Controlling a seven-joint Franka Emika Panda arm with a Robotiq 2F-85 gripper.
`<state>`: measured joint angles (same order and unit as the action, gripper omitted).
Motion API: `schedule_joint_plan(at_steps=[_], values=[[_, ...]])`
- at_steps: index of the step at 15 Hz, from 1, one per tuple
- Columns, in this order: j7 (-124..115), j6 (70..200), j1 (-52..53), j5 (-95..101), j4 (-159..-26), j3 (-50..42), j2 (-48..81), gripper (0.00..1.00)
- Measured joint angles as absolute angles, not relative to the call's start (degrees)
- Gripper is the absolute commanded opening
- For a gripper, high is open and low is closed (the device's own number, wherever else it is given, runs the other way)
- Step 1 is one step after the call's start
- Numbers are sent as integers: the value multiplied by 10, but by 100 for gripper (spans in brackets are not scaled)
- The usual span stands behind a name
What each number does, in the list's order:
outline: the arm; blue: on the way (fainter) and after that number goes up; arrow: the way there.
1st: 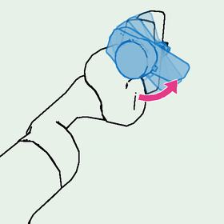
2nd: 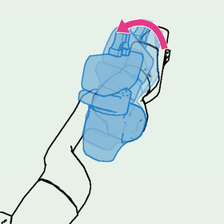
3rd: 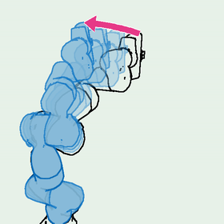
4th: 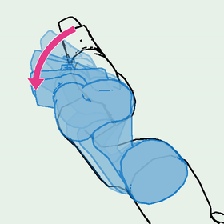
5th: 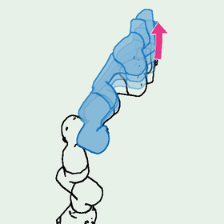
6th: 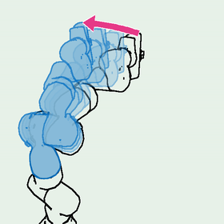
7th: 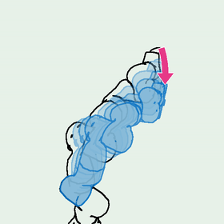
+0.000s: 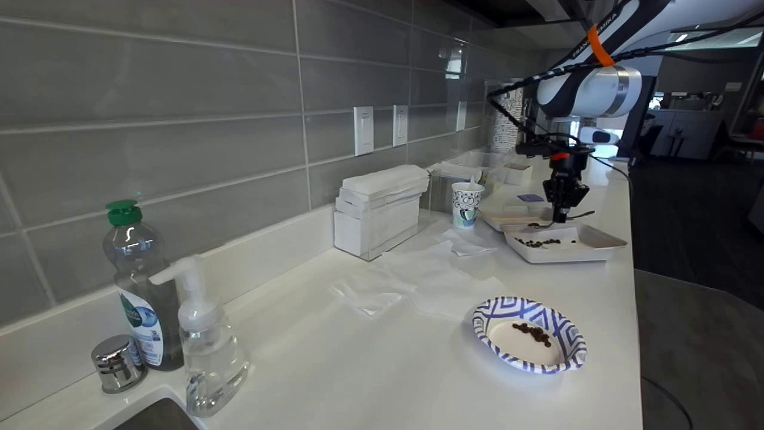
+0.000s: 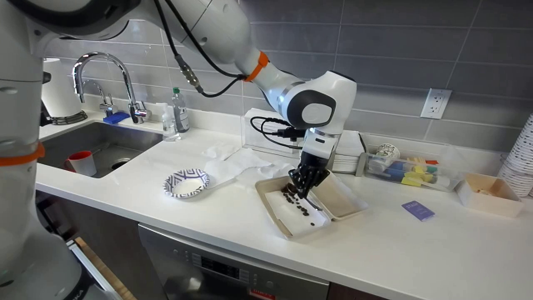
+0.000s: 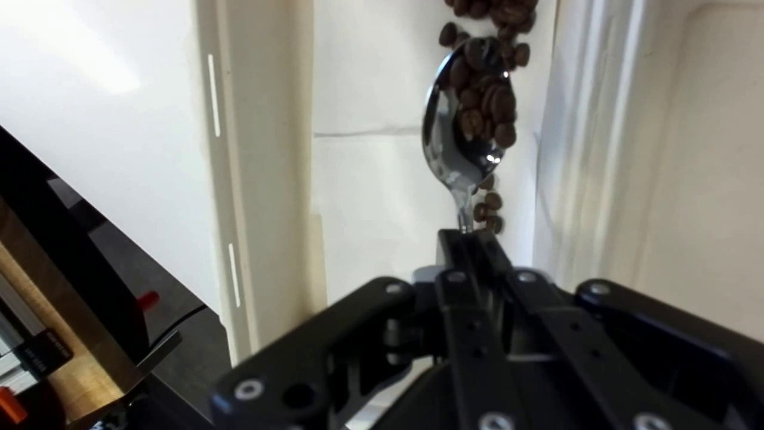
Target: Pick up spoon and scoop some of the contents from the bowl and pour them in the cup
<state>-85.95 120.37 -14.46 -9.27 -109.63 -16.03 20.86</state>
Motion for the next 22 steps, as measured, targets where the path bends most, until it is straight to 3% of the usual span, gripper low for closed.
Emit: schedule_joint_plan(at_steps=[15, 16, 22], values=[[-876, 1137, -121, -66, -1007, -157, 177, 2], [-880, 1128, -118, -64, -995, -155, 178, 8], [-888, 1099, -112, -59, -955, -151, 195, 8]])
